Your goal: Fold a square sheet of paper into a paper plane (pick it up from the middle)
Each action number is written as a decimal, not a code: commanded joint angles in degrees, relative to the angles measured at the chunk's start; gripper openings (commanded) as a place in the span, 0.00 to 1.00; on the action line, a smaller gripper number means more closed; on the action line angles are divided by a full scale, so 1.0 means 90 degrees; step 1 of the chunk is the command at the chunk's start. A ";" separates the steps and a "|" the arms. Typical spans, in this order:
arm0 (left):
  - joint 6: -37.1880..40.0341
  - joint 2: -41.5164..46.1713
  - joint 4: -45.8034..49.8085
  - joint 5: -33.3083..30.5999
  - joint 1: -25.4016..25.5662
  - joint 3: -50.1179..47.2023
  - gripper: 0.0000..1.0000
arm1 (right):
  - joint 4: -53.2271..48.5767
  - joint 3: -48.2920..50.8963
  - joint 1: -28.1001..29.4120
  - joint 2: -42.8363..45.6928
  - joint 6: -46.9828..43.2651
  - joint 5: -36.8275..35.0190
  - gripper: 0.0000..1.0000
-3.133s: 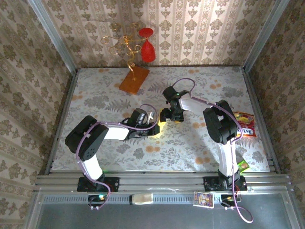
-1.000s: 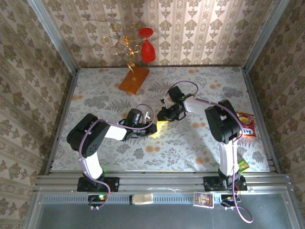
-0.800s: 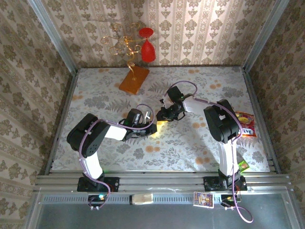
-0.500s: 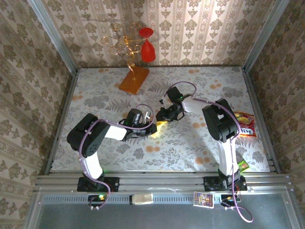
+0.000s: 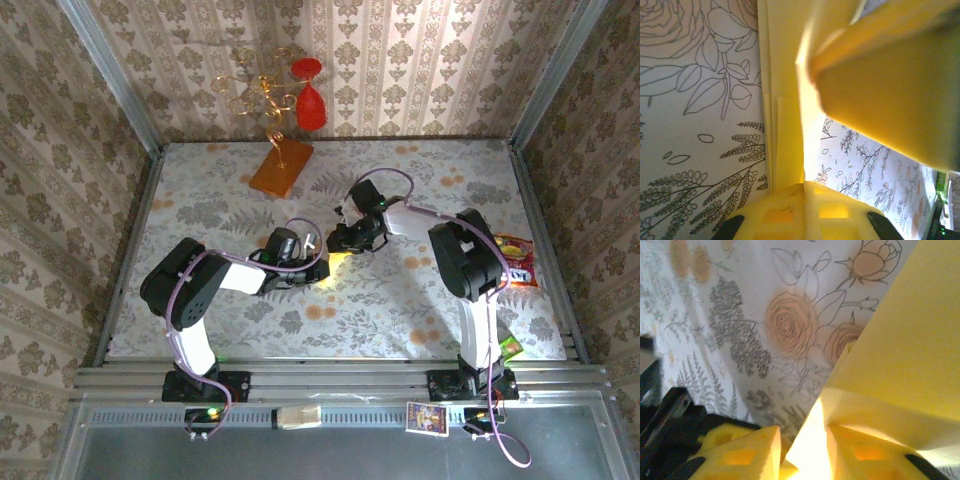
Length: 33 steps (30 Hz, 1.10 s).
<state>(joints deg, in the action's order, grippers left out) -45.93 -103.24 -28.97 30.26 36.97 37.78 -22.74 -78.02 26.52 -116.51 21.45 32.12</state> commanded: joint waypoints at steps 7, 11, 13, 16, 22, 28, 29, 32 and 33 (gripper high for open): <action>-0.0018 -0.0348 0.0251 -0.0209 0.0003 -0.0135 0.06 | -0.0089 0.1044 -0.0235 0.1491 0.0021 -0.1785 0.57; -0.0018 -0.0351 0.0250 -0.0189 -0.0008 -0.0119 0.06 | -0.0260 0.0961 -0.0225 0.1284 -0.0101 -0.2054 0.64; -0.0033 -0.0345 0.0250 -0.0181 -0.0016 -0.0123 0.06 | -0.0405 0.0756 -0.0194 0.1071 -0.0182 -0.2043 0.66; -0.0031 -0.0345 0.0248 -0.0160 -0.0017 -0.0106 0.06 | -0.0637 0.0341 -0.0056 0.0732 -0.0360 -0.2160 0.67; -0.0033 -0.0345 0.0250 -0.0149 -0.0016 -0.0093 0.06 | -0.0861 -0.0306 0.0128 0.0161 -0.0485 -0.2549 0.67; -0.0028 -0.0328 0.0270 -0.0089 -0.0025 -0.0032 0.07 | -0.1270 -0.0696 0.0212 -0.0310 -0.0443 -0.2849 0.68; -0.0014 -0.0316 0.0275 -0.0081 -0.0025 -0.0020 0.08 | -0.1335 -0.0752 0.0226 -0.0393 -0.0432 -0.2909 0.68; 0.0020 -0.0237 0.0335 -0.0071 -0.0026 0.0031 0.12 | -0.1508 -0.0895 0.0276 -0.0619 -0.0397 -0.3041 0.69; 0.0053 -0.0194 0.0407 -0.0071 -0.0028 0.0066 0.14 | -0.1535 -0.0925 0.0276 -0.0667 -0.0385 -0.3057 0.69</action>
<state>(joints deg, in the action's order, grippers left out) -46.44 -103.33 -29.19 31.59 36.64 37.95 -33.30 -85.43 28.60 -119.44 18.13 7.90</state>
